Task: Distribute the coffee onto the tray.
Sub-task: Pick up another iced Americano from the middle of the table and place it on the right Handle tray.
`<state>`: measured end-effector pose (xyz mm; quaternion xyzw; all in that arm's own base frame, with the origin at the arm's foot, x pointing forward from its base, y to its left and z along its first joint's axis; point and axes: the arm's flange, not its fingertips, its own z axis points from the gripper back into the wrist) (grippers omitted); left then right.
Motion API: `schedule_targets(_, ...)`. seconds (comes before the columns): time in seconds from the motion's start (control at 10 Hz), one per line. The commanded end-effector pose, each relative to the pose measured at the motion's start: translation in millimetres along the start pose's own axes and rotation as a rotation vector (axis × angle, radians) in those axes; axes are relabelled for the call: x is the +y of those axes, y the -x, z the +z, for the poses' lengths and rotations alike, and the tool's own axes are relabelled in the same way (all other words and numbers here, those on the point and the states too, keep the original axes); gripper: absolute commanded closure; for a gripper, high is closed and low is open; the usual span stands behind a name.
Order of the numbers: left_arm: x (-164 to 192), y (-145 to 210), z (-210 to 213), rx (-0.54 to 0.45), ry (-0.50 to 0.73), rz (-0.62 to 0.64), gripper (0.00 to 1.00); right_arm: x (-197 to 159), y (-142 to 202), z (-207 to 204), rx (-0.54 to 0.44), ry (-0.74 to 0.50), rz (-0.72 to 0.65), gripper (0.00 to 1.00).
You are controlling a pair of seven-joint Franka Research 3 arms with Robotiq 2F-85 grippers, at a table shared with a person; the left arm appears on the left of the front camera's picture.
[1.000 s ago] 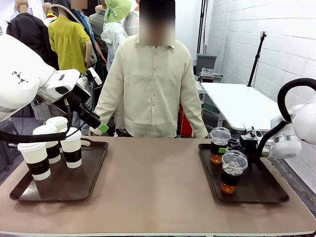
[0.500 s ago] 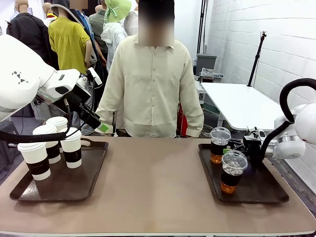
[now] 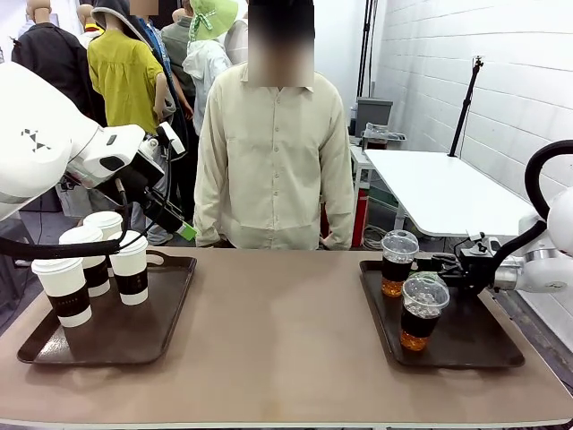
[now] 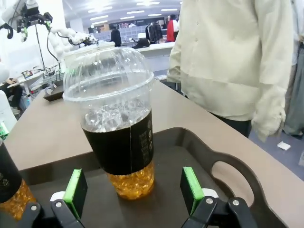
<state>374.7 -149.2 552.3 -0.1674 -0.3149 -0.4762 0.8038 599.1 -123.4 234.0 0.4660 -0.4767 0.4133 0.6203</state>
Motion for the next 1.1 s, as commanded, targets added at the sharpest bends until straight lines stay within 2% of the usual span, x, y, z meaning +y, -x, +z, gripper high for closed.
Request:
schedule_targets(0.0,2,1,-1,-0.006,0.007,-0.004,0.00,13,-2,2,0.029,0.019,-0.009,0.00)
schedule_targets(0.1,2,1,-1,-0.006,0.007,-0.004,0.00,0,0,0,0.000,0.000,0.000,0.00)
schedule_targets(1.0,2,1,-1,-0.006,0.007,-0.004,0.00,0,0,0,0.000,0.000,0.000,0.00)
